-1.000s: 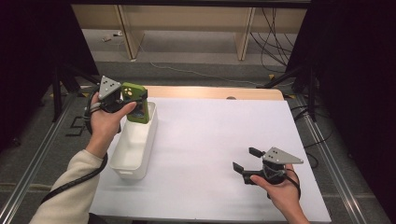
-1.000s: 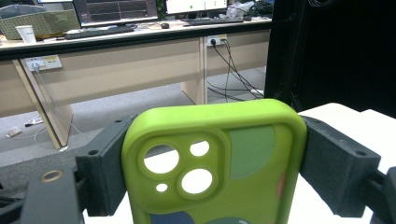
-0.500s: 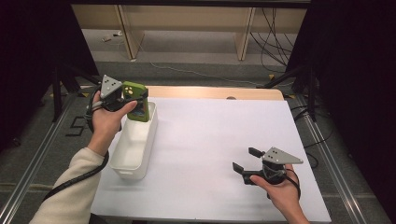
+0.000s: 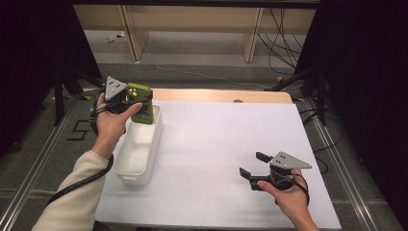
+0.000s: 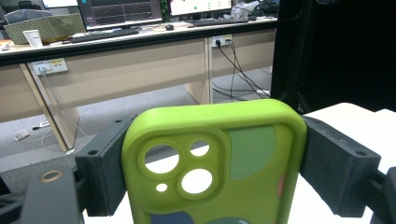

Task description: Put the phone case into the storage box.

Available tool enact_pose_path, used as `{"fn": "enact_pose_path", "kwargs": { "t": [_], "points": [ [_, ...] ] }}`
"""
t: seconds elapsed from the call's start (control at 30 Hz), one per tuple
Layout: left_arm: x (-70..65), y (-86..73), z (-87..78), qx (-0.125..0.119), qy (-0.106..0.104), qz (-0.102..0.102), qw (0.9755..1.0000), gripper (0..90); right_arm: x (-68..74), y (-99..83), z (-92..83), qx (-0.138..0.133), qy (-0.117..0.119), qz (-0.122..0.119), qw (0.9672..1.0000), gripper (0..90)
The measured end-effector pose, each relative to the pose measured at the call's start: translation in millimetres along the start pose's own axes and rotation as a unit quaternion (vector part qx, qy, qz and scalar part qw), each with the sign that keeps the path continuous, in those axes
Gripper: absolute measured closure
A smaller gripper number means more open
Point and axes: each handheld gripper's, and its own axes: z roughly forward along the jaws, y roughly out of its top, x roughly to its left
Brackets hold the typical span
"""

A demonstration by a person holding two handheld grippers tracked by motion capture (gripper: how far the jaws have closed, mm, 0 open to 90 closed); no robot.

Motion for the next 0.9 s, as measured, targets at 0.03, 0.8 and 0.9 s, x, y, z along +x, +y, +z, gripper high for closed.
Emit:
{"fn": "enact_pose_path", "kwargs": {
  "t": [0.03, 0.8, 0.9],
  "points": [
    [0.6, -0.3, 0.3, 0.000, 0.000, 0.000, 1.0000, 17.4, -0.1, 0.0, -0.1, 0.000, 0.000, 0.001, 1.0000, 15.6],
    [3.0, -4.2, 8.6, -0.002, 0.003, 0.003, 1.0000, 17.4, 0.0, -0.8, 1.0, 0.001, 0.002, 0.002, 1.0000, 15.8],
    [3.1, -4.4, 10.2, -0.002, 0.004, 0.002, 1.0000, 17.4, 0.4, -1.0, 1.1, 0.001, 0.002, 0.002, 1.0000, 15.8]
  ]
}}
